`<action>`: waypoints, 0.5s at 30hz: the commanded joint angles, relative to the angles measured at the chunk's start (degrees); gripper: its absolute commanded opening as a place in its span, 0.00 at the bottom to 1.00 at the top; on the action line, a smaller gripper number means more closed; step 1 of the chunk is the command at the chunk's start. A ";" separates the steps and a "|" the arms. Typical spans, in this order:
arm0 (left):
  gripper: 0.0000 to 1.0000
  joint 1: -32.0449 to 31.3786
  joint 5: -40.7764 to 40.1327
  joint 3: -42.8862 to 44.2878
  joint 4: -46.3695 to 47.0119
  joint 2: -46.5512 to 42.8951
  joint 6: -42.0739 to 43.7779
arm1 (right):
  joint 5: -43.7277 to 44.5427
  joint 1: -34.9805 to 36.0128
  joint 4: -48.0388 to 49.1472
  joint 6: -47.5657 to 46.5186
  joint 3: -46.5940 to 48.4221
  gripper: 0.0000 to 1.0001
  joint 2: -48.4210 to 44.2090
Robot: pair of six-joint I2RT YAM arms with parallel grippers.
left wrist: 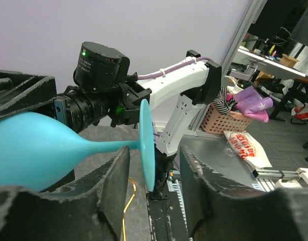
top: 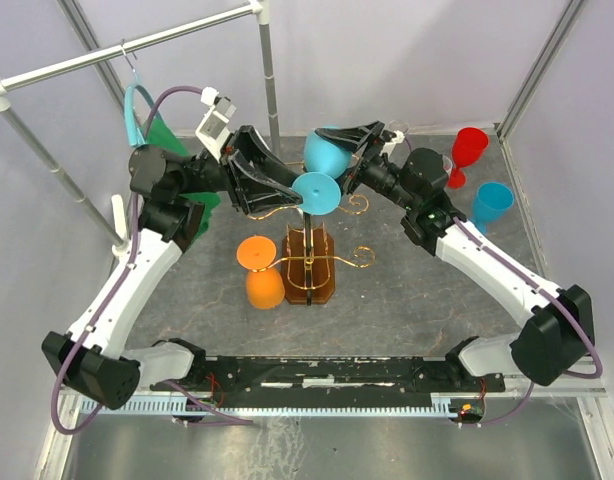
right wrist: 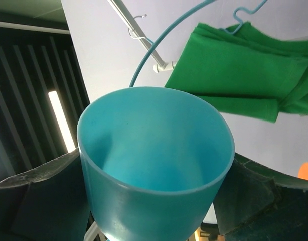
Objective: Take the wine glass off the wine glass rack
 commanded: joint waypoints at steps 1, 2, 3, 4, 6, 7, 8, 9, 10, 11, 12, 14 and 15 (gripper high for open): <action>0.58 1.11 -2.96 -0.74 -12.55 -5.36 12.85 | 1.87 -0.78 2.25 -2.38 -1.89 0.83 -3.99; 0.63 1.55 -4.09 -1.04 -15.82 -6.41 16.37 | 2.11 -1.04 1.83 -2.84 -2.26 0.83 -4.60; 0.66 1.93 -5.29 -1.22 -19.41 -7.44 19.19 | 2.30 -1.27 1.13 -3.46 -2.47 0.83 -5.13; 0.69 2.23 -6.70 -1.44 -22.63 -8.48 21.72 | 2.49 -1.53 0.47 -4.26 -2.63 0.83 -5.62; 0.79 2.57 -10.25 -1.81 -29.29 -10.45 26.23 | 2.91 -2.11 -1.14 -5.65 -2.53 0.83 -6.45; 0.83 2.59 -11.93 -2.06 -31.50 -11.28 28.01 | 3.10 -2.32 -1.89 -6.31 -2.38 0.83 -6.75; 0.88 2.59 -13.40 -2.21 -33.18 -11.95 29.54 | 3.28 -2.40 -2.56 -6.89 -2.12 0.83 -6.95; 0.92 2.59 -14.57 -2.34 -34.51 -12.45 30.72 | 3.33 -2.56 -3.12 -7.46 -1.90 0.83 -7.13; 0.94 2.62 -15.62 -2.54 -35.31 -12.87 31.57 | 3.38 -2.64 -3.64 -7.96 -1.69 0.83 -7.15; 0.96 2.66 -16.39 -2.77 -35.86 -13.10 32.08 | 3.47 -2.65 -3.90 -8.25 -1.52 0.83 -7.13; 0.98 2.67 -16.83 -2.95 -36.06 -13.14 32.40 | 3.51 -2.59 -4.02 -8.38 -1.39 0.83 -7.06; 1.00 2.68 -17.27 -3.23 -35.95 -12.94 32.62 | 3.52 -2.73 -4.16 -8.72 -1.22 0.83 -7.05; 1.00 2.71 -17.33 -3.34 -35.84 -12.58 32.55 | 3.56 -2.73 -4.39 -8.98 -1.21 0.83 -7.12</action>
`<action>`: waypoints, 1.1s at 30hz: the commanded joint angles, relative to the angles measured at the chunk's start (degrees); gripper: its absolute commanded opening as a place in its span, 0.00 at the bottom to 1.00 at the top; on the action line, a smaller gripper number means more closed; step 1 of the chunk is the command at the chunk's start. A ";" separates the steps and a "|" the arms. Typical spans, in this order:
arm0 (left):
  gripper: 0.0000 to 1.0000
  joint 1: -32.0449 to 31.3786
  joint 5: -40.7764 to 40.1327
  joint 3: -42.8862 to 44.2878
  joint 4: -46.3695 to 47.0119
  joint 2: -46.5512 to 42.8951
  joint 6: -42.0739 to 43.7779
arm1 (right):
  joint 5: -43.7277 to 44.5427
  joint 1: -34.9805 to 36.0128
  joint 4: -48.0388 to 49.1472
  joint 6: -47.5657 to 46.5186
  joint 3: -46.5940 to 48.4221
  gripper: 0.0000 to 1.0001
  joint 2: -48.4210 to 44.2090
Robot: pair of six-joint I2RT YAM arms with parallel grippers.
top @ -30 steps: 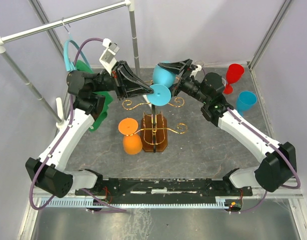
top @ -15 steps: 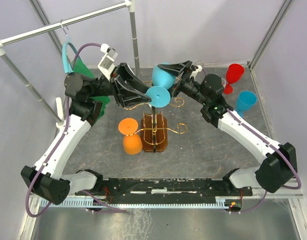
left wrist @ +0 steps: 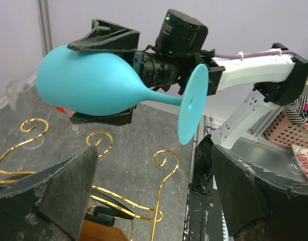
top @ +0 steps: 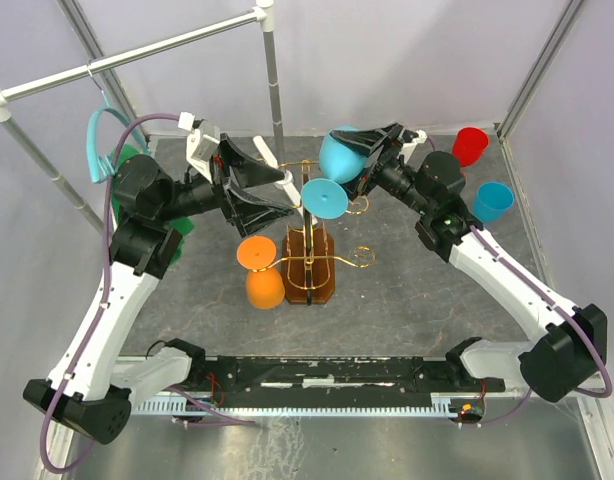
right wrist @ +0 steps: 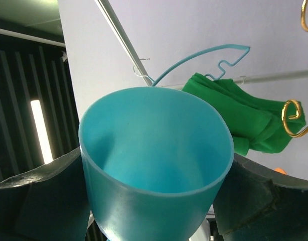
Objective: Take the wine glass off the wine glass rack
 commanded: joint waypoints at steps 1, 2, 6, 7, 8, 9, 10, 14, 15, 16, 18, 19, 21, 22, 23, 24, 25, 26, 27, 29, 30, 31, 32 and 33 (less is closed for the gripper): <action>0.99 0.10 -3.43 -0.39 -2.50 -0.23 6.00 | 1.21 -0.13 -0.22 -2.78 1.89 0.83 -1.59; 0.99 0.14 -3.15 -0.67 -1.98 0.06 5.56 | 1.36 -0.15 -0.82 -3.16 1.95 0.83 -1.73; 0.99 0.14 -2.30 -3.39 1.13 0.47 3.53 | 1.74 -0.60 -2.53 -4.58 2.35 0.83 -2.47; 0.99 0.12 -2.45 -4.00 1.66 0.47 3.36 | 1.83 -0.63 -3.01 -5.08 2.60 0.83 -2.52; 0.99 0.09 -2.55 -4.53 2.00 0.55 3.39 | 1.88 -0.69 -3.39 -5.43 2.80 0.83 -2.65; 0.99 0.14 -2.66 -4.88 2.15 0.70 3.43 | 1.92 -0.74 -3.81 -5.85 3.19 0.83 -2.74; 0.99 0.14 -3.18 -5.27 2.26 0.92 3.47 | 1.93 -0.75 -4.33 -6.32 3.67 0.83 -2.71; 0.99 0.14 -4.91 -6.78 3.16 1.35 3.64 | 2.26 -0.82 -6.06 -7.89 4.94 0.83 -3.20; 0.99 0.17 -5.29 -7.46 3.87 1.31 3.43 | 2.40 -0.86 -6.37 -8.20 5.22 0.83 -3.42; 0.98 0.10 -5.83 -8.33 4.76 1.16 2.98 | 2.63 -0.86 -6.74 -8.58 5.33 0.83 -3.65; 0.98 0.14 -6.19 -10.55 7.19 0.86 2.32 | 2.96 -0.92 -7.75 -9.40 5.97 0.83 -4.03; 0.98 0.10 -6.22 -11.78 8.47 0.62 2.04 | 3.10 -0.97 -8.18 -9.71 6.20 0.83 -4.20; 0.98 0.15 -6.22 -14.15 11.12 0.41 1.36 | 3.24 -1.01 -9.01 -10.36 6.78 0.83 -4.59; 0.98 0.14 -6.19 -15.38 12.66 0.32 0.97 | 3.25 -1.01 -9.33 -10.55 6.99 0.83 -4.68; 0.98 0.14 -6.20 -16.63 14.59 0.30 -0.17 | 3.32 -0.95 -9.38 -10.65 7.13 0.83 -4.76; 0.98 0.14 -5.85 -17.84 16.50 0.41 -1.45 | 3.33 -1.00 -9.47 -10.73 7.32 0.83 -4.80; 0.98 0.14 -4.97 -19.14 18.74 0.83 -3.12 | 3.33 -1.09 -9.62 -10.87 7.35 0.83 -4.93; 0.98 0.15 -3.54 -19.49 20.60 1.58 -4.46 | 3.33 -1.05 -9.86 -10.99 7.41 0.83 -5.07; 0.96 0.14 -1.95 -19.94 23.02 2.55 -6.86 | 3.45 -1.17 -10.08 -11.12 7.48 0.83 -5.24; 0.92 0.14 0.55 -20.06 25.77 4.65 -10.35 | 3.66 -1.25 -10.44 -11.37 7.50 0.83 -5.55; 0.90 0.12 1.69 -20.10 27.14 5.54 -12.02 | 3.68 -1.32 -10.63 -11.59 7.53 0.83 -5.72; 0.89 0.14 2.31 -20.28 28.39 6.21 -13.46 | 3.76 -1.35 -10.73 -11.77 7.47 0.83 -5.88; 0.88 0.14 2.81 -20.73 29.82 6.54 -14.77 | 3.89 -1.43 -10.96 -11.91 7.48 0.83 -6.03; 0.87 0.14 3.14 -21.24 31.46 6.68 -16.02 | 3.98 -1.47 -11.10 -12.07 7.52 0.83 -6.22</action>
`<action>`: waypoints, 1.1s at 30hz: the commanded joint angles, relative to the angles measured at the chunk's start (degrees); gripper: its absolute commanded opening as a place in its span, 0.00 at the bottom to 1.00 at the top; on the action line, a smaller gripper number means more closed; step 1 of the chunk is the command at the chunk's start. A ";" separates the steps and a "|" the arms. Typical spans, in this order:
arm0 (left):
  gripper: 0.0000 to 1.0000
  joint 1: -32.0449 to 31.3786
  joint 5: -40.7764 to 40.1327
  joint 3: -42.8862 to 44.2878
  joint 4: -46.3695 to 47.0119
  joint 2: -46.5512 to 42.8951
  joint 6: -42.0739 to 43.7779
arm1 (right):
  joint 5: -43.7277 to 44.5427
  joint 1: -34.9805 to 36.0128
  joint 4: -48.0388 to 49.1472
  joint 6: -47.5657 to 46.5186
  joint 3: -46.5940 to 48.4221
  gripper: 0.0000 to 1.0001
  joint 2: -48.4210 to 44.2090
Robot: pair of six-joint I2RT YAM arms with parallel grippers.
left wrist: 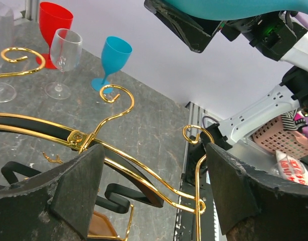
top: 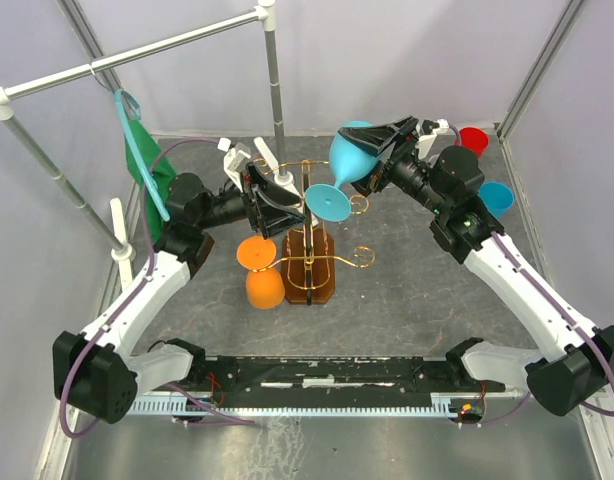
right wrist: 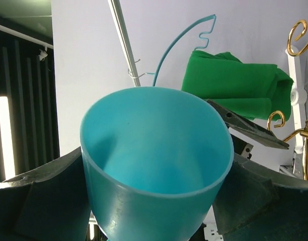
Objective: Take the wine glass off the wine glass rack
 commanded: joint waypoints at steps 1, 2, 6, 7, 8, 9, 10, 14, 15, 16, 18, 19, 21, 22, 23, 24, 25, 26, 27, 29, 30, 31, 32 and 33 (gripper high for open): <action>0.87 0.12 5.04 -1.36 12.73 0.90 -9.71 | 1.43 -0.56 -0.04 -1.87 2.70 0.83 -2.10; 0.87 0.12 5.50 -1.87 14.49 0.90 -11.12 | 1.50 -0.62 -0.13 -2.02 2.76 0.83 -2.20; 0.87 0.16 7.39 -4.63 26.69 0.60 -20.37 | 1.55 -1.00 -0.24 -2.30 2.73 0.83 -2.20; 0.87 0.04 7.67 -5.27 30.21 0.63 -22.53 | 1.55 -1.09 -0.17 -2.23 2.76 0.83 -2.12; 0.88 0.11 7.82 -5.86 32.79 0.64 -24.38 | 1.55 -1.05 -0.07 -2.26 2.76 0.83 -2.15; 0.88 0.13 7.87 -6.32 34.34 0.76 -25.38 | 1.50 -1.12 -0.08 -2.30 2.84 0.83 -2.14; 0.88 0.12 7.76 -6.70 35.56 0.87 -26.06 | 1.46 -1.18 -0.04 -2.27 2.80 0.83 -2.13; 0.89 0.13 8.00 -8.95 46.65 2.68 -33.57 | 1.50 -1.41 -0.21 -2.41 2.60 0.83 -2.53; 0.89 0.14 8.04 -9.25 50.04 3.44 -35.79 | 1.53 -1.48 -0.30 -2.51 2.58 0.83 -2.63; 0.89 0.13 8.13 -9.45 52.59 4.50 -38.02 | 1.67 -1.61 -0.53 -2.67 2.63 0.83 -2.82; 0.89 0.12 8.17 -9.81 59.18 6.11 -43.22 | 1.88 -1.67 -0.96 -3.18 2.81 0.83 -3.05; 0.89 0.16 8.13 -9.85 61.57 6.81 -45.61 | 1.88 -1.78 -1.24 -3.36 2.89 0.83 -3.18; 0.88 0.12 7.82 -9.70 65.36 7.93 -49.51 | 2.05 -1.94 -1.52 -3.64 2.93 0.83 -3.40; 0.87 0.12 7.84 -9.65 67.11 8.31 -51.17 | 2.07 -1.96 -1.65 -3.71 2.94 0.83 -3.46; 0.86 0.12 7.94 -9.54 68.22 8.35 -52.25 | 2.15 -2.14 -1.76 -3.85 2.90 0.83 -3.54; 0.86 0.17 7.84 -9.44 68.37 8.22 -52.66 | 2.16 -2.20 -1.81 -3.99 2.94 0.83 -3.51; 0.86 0.13 7.79 -9.35 67.55 7.68 -52.52 | 2.16 -2.28 -1.88 -4.05 2.95 0.83 -3.49; 0.86 0.08 7.62 -9.27 66.00 6.63 -51.85 | 2.23 -2.32 -1.88 -4.11 2.94 0.83 -3.55; 0.86 0.04 7.58 -9.26 64.29 5.82 -50.98 | 2.25 -2.34 -1.93 -4.33 2.95 0.83 -3.61; 0.85 0.03 7.55 -9.19 60.19 3.54 -49.12 | 2.37 -2.52 -2.40 -4.87 3.18 0.83 -3.68; 0.85 -0.01 7.51 -9.12 57.98 2.29 -47.96 | 2.48 -2.66 -2.68 -5.43 3.25 0.83 -3.81; 0.85 -0.05 7.41 -9.09 54.82 0.79 -46.86 | 2.63 -2.66 -3.32 -6.23 3.58 0.83 -3.97; 0.86 -0.13 7.13 -9.03 51.88 -0.66 -45.19 | 2.75 -2.84 -4.43 -7.27 3.92 0.83 -4.06; 0.87 -0.34 6.98 -8.74 48.09 -2.27 -43.48 | 2.88 -3.01 -5.45 -8.44 4.20 0.83 -4.23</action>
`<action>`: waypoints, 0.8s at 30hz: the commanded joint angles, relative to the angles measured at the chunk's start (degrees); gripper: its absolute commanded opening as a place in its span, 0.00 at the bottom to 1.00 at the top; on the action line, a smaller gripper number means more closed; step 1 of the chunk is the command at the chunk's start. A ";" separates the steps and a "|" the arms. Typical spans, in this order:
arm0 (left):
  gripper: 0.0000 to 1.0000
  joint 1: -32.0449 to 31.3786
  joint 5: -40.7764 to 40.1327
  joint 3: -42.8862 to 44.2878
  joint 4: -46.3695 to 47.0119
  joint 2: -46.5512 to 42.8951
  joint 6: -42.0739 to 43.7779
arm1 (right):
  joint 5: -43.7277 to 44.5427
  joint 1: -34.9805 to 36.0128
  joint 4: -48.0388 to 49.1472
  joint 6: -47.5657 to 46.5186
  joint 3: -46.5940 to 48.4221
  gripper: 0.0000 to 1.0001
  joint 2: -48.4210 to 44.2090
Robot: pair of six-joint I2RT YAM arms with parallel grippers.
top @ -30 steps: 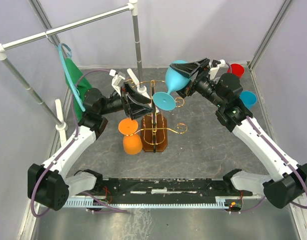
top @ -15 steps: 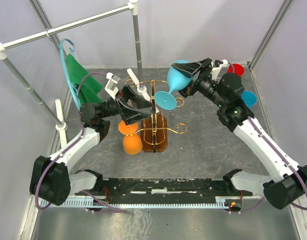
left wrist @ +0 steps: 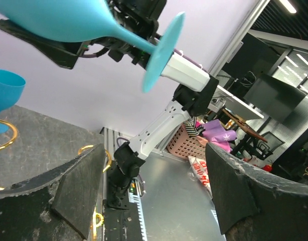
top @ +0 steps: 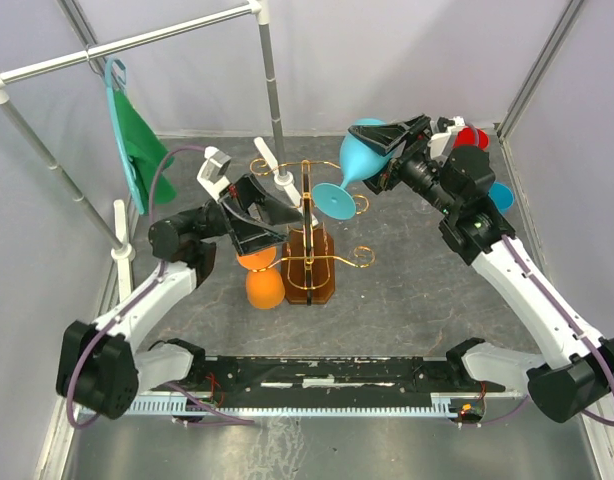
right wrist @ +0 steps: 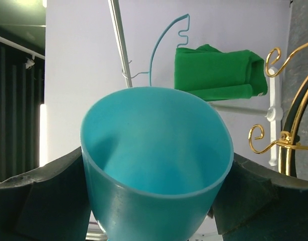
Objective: Take the wine glass off the wine glass rack
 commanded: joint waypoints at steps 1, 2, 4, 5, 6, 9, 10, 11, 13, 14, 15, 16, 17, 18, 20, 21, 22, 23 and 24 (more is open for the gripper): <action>0.88 -0.62 -0.20 1.37 -12.35 -7.45 7.06 | 1.33 -0.82 -3.23 -6.53 3.99 0.83 -2.43; 0.89 -0.83 -0.43 1.92 -16.20 -9.10 8.70 | 1.40 -0.99 -5.26 -9.04 4.40 0.84 -2.66; 0.91 -1.42 -0.95 3.25 -23.93 -11.67 13.59 | 2.50 -1.77 -11.01 -15.54 5.42 0.84 -3.34; 0.92 -1.60 -0.98 4.02 -26.18 -12.67 14.84 | 3.75 -2.06 -15.70 -19.30 6.07 0.84 -3.93; 0.93 -1.64 -0.98 4.31 -27.94 -13.34 15.57 | 5.91 -2.34 -19.36 -23.99 6.74 0.85 -4.64; 0.93 -1.77 -0.98 5.06 -29.24 -13.77 15.48 | 16.98 -2.47 -28.87 -37.68 8.61 0.87 -7.62; 0.93 -1.73 -1.10 5.03 -29.22 -13.50 15.05 | 21.05 -2.52 -30.18 -41.01 8.56 0.87 -8.69; 0.93 -1.84 -1.34 4.84 -28.17 -13.22 14.41 | 26.63 -2.58 -30.91 -44.68 8.12 0.88 -9.98; 0.93 -2.40 -1.59 4.38 -25.24 -12.51 12.22 | 33.76 -2.54 -31.30 -50.36 7.28 0.88 -11.77; 0.93 -2.57 -1.95 4.13 -23.91 -12.22 10.99 | 36.59 -2.59 -31.07 -54.51 6.95 0.88 -12.05; 0.93 -2.79 -2.09 3.92 -22.82 -11.94 10.18 | 39.02 -2.52 -30.77 -57.39 6.74 0.88 -11.97; 0.92 -3.06 -2.23 3.82 -22.14 -11.81 9.86 | 41.44 -2.54 -30.31 -59.90 6.34 0.88 -11.70; 0.92 -3.35 -2.32 3.84 -22.16 -11.83 9.98 | 43.25 -2.56 -29.35 -62.97 5.75 0.88 -11.28; 0.92 -3.35 -2.45 3.83 -22.53 -11.97 10.39 | 44.77 -2.57 -27.83 -65.57 4.73 0.88 -10.82; 0.92 -3.46 -2.61 4.09 -24.23 -12.36 11.73 | 47.78 -2.54 -22.51 -71.08 1.86 0.87 -9.98; 0.92 -3.46 -2.63 4.19 -25.13 -12.65 12.38 | 49.10 -2.53 -18.52 -73.61 -0.71 0.87 -9.57; 0.92 -3.46 -2.65 4.35 -25.82 -12.86 12.74 | 50.18 -2.55 -13.60 -76.72 -3.51 0.86 -9.12; 0.92 -3.46 -2.77 4.50 -26.38 -13.07 13.05 | 50.63 -2.52 -8.03 -79.64 -6.96 0.86 -8.63; 0.92 -3.53 -2.80 4.58 -26.82 -13.28 13.25 | 50.71 -2.53 -2.49 -82.89 -10.17 0.86 -7.83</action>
